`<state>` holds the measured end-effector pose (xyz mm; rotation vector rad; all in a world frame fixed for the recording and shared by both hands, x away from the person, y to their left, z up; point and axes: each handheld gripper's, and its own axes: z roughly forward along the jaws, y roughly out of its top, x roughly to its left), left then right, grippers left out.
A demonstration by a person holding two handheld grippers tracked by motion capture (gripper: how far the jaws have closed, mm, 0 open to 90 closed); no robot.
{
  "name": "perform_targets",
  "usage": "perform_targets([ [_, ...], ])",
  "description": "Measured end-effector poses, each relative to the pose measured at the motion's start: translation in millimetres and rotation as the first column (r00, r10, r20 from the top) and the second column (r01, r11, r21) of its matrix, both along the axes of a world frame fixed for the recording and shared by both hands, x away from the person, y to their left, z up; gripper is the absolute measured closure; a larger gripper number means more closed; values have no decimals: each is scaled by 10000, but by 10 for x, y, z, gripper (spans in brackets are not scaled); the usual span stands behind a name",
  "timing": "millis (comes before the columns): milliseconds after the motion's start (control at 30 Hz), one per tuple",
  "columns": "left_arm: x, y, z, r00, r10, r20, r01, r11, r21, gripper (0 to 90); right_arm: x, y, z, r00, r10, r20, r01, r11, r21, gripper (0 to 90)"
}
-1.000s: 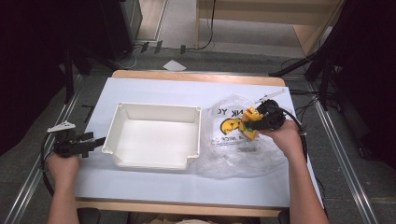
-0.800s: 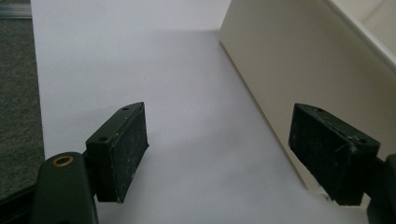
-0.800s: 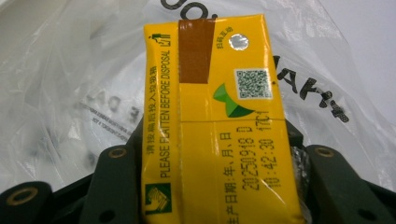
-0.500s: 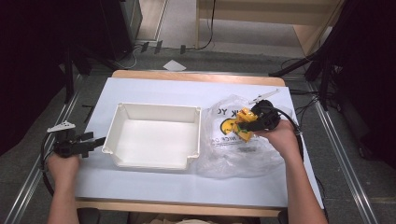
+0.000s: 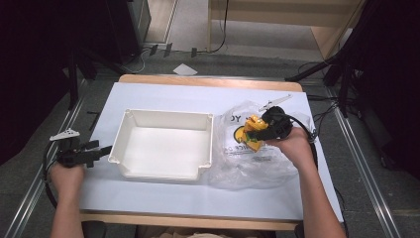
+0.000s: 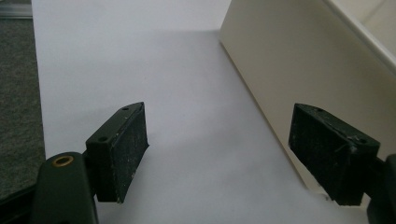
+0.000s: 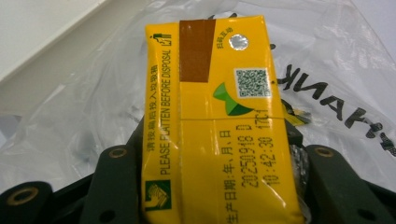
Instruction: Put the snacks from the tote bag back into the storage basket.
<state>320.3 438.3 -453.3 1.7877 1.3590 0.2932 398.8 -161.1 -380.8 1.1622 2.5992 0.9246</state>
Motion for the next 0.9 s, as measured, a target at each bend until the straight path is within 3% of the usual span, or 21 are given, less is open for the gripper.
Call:
perform_targets([
  [300,1,0,-2,10000,1,-3,-1,10000,-4,208,-23,62,74,9996,25,268,-28,9999,112,516],
  [900,-2,-3,0,10000,-70,-9,70,10000,35,208,-50,252,291,9972,572,485,-586,9979,267,516],
])
